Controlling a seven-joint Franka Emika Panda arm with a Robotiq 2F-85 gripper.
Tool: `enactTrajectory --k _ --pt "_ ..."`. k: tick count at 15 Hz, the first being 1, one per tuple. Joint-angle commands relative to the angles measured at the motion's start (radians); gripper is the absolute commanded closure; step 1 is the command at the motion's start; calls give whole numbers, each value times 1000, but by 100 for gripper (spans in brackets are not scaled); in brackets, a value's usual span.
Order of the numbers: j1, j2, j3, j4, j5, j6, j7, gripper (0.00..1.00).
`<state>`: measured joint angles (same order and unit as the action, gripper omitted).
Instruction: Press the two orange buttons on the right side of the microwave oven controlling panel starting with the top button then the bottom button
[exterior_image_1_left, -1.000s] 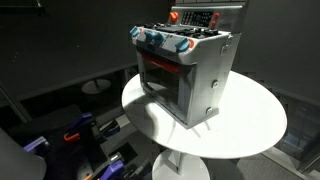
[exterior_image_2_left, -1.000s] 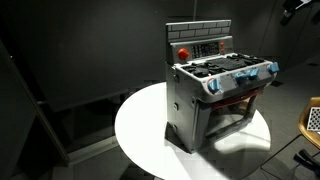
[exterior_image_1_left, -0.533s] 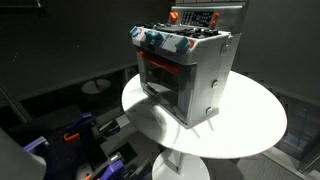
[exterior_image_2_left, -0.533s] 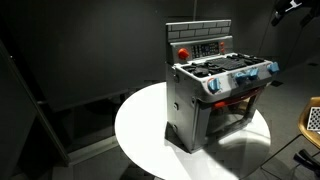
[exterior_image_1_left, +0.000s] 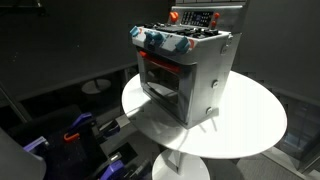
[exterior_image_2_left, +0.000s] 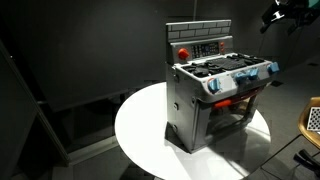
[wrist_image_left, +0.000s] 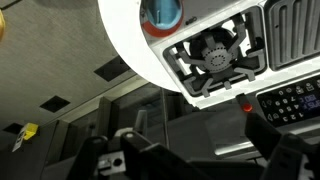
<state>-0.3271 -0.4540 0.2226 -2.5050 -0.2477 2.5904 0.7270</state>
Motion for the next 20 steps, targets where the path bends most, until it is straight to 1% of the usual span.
enactTrajectory --k 1,5,6,13,14,20 --pt "-37 102 29 70 -92 34 111 0" --pt "-12 139 3 100 -162 22 196 0" --pt "18 123 -21 71 -143 23 165 0" --pt "20 134 -26 83 -155 23 180 0" --pt "7 141 -19 93 -177 33 210 0" --pt "6 197 -21 153 -240 46 299 0"
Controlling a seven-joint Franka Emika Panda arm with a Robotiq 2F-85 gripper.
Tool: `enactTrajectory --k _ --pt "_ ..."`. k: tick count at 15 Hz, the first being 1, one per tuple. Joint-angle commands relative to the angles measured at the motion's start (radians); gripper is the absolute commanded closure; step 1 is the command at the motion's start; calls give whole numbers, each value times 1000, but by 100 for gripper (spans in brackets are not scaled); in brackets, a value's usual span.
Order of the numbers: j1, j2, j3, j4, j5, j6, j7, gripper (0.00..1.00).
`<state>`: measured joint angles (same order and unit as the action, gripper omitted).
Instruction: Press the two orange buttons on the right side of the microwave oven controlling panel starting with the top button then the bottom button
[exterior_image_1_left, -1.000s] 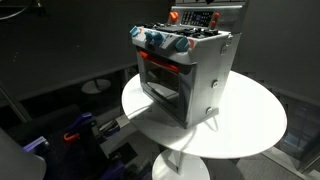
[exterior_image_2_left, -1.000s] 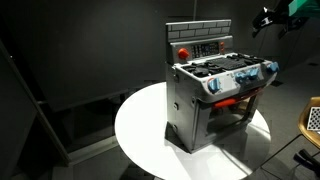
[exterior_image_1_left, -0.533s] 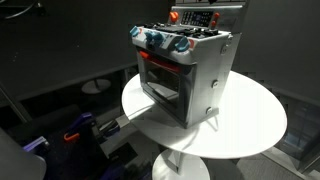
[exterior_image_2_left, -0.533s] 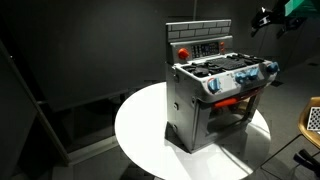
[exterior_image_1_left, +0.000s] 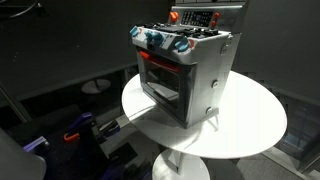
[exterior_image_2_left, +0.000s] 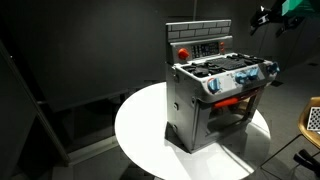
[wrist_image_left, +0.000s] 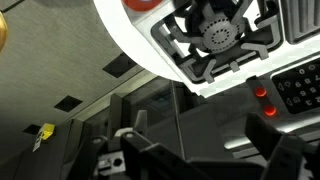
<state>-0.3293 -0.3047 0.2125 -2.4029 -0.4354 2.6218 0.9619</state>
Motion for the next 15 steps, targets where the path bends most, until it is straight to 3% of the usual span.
enactTrajectory --k 1,8,15 --pt "10 61 -13 64 -65 15 82 0" --pt "61 180 -56 144 -157 19 185 0" --pt "173 286 -148 228 -83 34 157 0"
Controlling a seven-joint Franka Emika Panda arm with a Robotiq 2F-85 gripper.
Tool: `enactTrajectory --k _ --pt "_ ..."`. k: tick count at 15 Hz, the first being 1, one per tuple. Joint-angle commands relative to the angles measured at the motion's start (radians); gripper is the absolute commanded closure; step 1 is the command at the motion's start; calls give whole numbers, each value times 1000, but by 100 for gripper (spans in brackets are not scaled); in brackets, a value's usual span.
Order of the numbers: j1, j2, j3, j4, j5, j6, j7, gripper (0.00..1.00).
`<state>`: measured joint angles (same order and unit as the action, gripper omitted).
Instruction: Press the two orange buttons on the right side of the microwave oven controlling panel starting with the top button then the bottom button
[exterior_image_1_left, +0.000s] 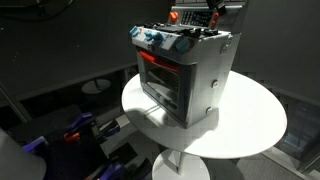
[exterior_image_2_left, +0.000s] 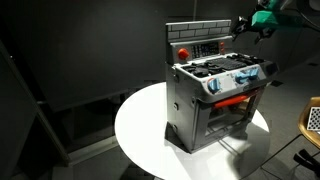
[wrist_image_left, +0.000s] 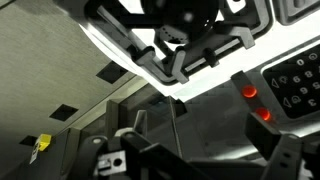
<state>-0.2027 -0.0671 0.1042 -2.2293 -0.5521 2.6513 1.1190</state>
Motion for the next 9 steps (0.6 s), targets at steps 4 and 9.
enactTrajectory --k 4,9 --pt "95 91 -75 88 107 5 -21 0" --pt "132 122 -107 124 125 5 -14 0"
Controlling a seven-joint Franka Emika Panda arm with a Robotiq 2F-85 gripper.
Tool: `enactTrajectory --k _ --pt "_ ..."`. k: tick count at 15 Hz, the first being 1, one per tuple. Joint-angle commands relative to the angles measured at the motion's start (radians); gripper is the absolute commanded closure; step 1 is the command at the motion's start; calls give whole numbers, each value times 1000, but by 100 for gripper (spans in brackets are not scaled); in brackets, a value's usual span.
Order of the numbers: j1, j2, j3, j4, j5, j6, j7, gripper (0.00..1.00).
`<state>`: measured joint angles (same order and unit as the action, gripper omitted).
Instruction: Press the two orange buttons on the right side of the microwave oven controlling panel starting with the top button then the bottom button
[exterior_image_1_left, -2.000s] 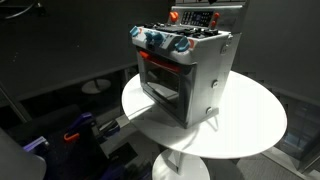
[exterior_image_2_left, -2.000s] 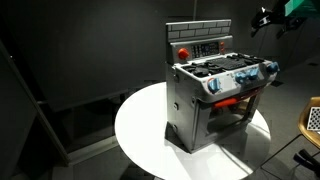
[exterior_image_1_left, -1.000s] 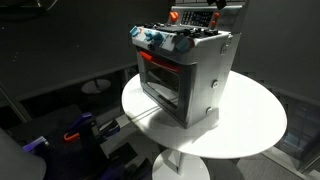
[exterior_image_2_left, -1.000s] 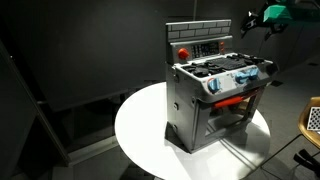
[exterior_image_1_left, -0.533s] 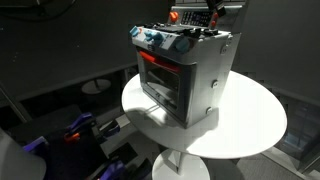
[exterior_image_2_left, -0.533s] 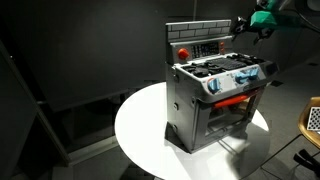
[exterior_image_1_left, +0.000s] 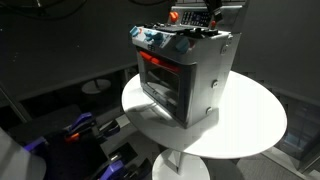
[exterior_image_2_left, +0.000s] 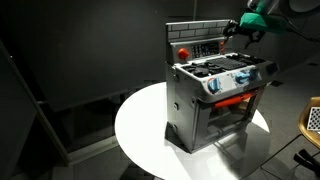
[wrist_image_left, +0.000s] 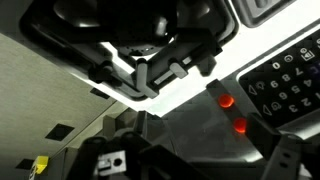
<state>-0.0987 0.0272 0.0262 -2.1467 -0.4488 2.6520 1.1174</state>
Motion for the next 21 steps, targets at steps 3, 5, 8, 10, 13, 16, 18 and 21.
enactTrajectory --k 3,5,8,10,13,16,18,21 --pt "40 43 -44 62 19 -3 -10 0" --pt "47 53 -52 72 26 -5 -14 0" --pt "55 67 -61 85 35 -6 -17 0" --pt "59 79 -66 95 40 -9 -18 0" --pt "65 94 -75 107 36 -11 -12 0" --pt "69 105 -83 115 28 -13 -7 0" --pt "73 116 -90 126 28 -16 -7 0" --pt "78 122 -98 129 34 -14 -14 0"
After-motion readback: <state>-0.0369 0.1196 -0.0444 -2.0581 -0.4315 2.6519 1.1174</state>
